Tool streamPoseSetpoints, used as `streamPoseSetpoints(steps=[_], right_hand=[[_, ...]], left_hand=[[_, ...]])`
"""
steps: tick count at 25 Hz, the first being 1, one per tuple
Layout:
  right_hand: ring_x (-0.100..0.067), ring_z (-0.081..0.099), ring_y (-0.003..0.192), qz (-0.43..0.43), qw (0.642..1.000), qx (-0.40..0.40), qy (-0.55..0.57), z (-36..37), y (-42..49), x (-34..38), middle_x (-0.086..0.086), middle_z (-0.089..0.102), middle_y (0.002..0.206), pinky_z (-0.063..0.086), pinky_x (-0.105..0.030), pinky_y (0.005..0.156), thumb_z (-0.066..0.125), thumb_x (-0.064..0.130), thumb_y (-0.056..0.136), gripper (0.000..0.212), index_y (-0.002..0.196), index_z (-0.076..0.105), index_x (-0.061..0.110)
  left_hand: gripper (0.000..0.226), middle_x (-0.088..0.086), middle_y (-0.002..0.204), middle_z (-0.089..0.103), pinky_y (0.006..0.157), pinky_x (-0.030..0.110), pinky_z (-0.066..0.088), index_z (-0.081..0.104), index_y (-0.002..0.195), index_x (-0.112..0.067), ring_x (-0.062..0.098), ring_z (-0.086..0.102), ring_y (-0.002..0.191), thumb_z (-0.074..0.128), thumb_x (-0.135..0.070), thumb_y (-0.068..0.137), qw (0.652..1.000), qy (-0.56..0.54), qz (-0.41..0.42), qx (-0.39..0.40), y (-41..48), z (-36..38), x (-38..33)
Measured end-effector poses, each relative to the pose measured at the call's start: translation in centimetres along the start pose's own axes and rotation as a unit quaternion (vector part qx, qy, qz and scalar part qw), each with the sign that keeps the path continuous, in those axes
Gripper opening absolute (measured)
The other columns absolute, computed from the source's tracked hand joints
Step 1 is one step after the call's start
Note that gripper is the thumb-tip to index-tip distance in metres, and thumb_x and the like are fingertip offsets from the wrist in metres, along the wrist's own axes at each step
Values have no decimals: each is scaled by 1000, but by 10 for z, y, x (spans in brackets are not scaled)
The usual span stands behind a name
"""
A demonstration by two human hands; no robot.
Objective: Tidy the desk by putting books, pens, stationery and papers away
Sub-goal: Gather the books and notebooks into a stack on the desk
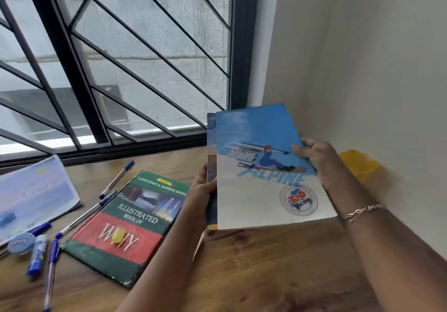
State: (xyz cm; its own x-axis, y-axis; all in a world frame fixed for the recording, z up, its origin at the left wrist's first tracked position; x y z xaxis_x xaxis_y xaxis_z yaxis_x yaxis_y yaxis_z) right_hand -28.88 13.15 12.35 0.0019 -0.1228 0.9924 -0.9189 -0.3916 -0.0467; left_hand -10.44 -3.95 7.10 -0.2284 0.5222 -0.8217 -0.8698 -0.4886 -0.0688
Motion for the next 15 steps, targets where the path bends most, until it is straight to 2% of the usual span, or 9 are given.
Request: streamPoseSetpoints(steps=[2, 4, 6, 7, 9, 10, 11, 13, 15], right_hand=[[-25, 67, 75, 4, 999, -30, -28, -10, -2, -11, -11, 71, 87, 56, -45, 81, 62, 9, 85, 12, 93, 67, 15], [-26, 63, 76, 15, 999, -26, -18, -19, -10, -19, -15, 66, 99, 55, -45, 78, 59, 8, 88, 10, 84, 60, 17], [-25, 61, 75, 33, 999, 1, -1, -30, -21, -29, -16, 62, 99, 52, -40, 72, 52, 6, 92, 7, 97, 51, 11], [-27, 62, 78, 36, 999, 13, -14, -37, -26, -35, -16, 61, 101, 53, -41, 73, 51, 6, 93, 13, 105, 48, 10], [-30, 64, 85, 34, 998, 36, -49, -57, -37, -50, -16, 62, 106, 54, -42, 76, 50, 6, 93, 23, 115, 47, 11], [-28, 65, 85, 38, 997, 48, -54, -66, -44, -57, -14, 63, 107, 56, -40, 74, 49, 5, 94, 25, 118, 47, 11], [-26, 66, 83, 45, 996, 66, -51, -74, -51, -64, -14, 64, 106, 56, -39, 72, 48, 4, 94, 27, 120, 49, 11], [-25, 67, 86, 55, 992, 99, -61, -94, -65, -80, -12, 66, 106, 56, -41, 75, 46, 4, 95, 27, 120, 52, 12], [-24, 68, 90, 58, 988, 116, -85, -116, -78, -95, -11, 67, 106, 56, -40, 79, 45, 3, 95, 27, 119, 54, 13]], left_hand=[[47, 2, 84, 74, 54, 27, 56, 46, 130, -16, 18, 71, 66, 39, 9, 90, 1000, 0, -7, -2, -5, 5, 10], [48, 3, 86, 73, 54, 29, 57, 42, 136, -15, 19, 71, 66, 38, 6, 92, 1000, -14, -12, -9, -11, 14, 25], [43, 4, 87, 73, 53, 30, 57, 41, 138, -14, 19, 70, 65, 37, -2, 97, 999, -27, -27, -30, -22, 24, 45], [37, 5, 86, 73, 52, 30, 57, 45, 135, -14, 19, 71, 65, 37, -13, 99, 997, -22, -53, -46, -28, 28, 57], [44, 8, 83, 74, 50, 29, 56, 59, 119, -11, 22, 72, 65, 35, -41, 98, 990, -9, -127, -65, -50, 45, 79], [48, 11, 84, 75, 50, 30, 57, 61, 112, -10, 24, 72, 66, 34, -46, 96, 987, -1, -144, -66, -60, 53, 87], [41, 13, 87, 74, 52, 33, 58, 60, 112, -10, 26, 72, 69, 38, -42, 96, 989, 17, -132, -60, -67, 61, 91], [21, 17, 99, 71, 61, 41, 60, 53, 115, -11, 31, 70, 76, 48, -17, 94, 993, 49, -89, -67, -81, 81, 103], [24, 22, 107, 66, 70, 46, 56, 50, 110, -14, 36, 66, 81, 49, 0, 91, 990, 74, -73, -91, -94, 95, 125]])
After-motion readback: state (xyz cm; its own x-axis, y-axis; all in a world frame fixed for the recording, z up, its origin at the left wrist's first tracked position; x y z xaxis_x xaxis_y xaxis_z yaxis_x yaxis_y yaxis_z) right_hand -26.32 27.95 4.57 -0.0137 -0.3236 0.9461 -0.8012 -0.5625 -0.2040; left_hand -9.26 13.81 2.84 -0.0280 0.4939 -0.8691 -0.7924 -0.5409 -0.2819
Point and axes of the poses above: each hand's wrist, its own y-axis towards the middle knuckle, its own z-axis out of the palm, x = y × z, the point moved 7 cm from there along y, towards the middle knuckle
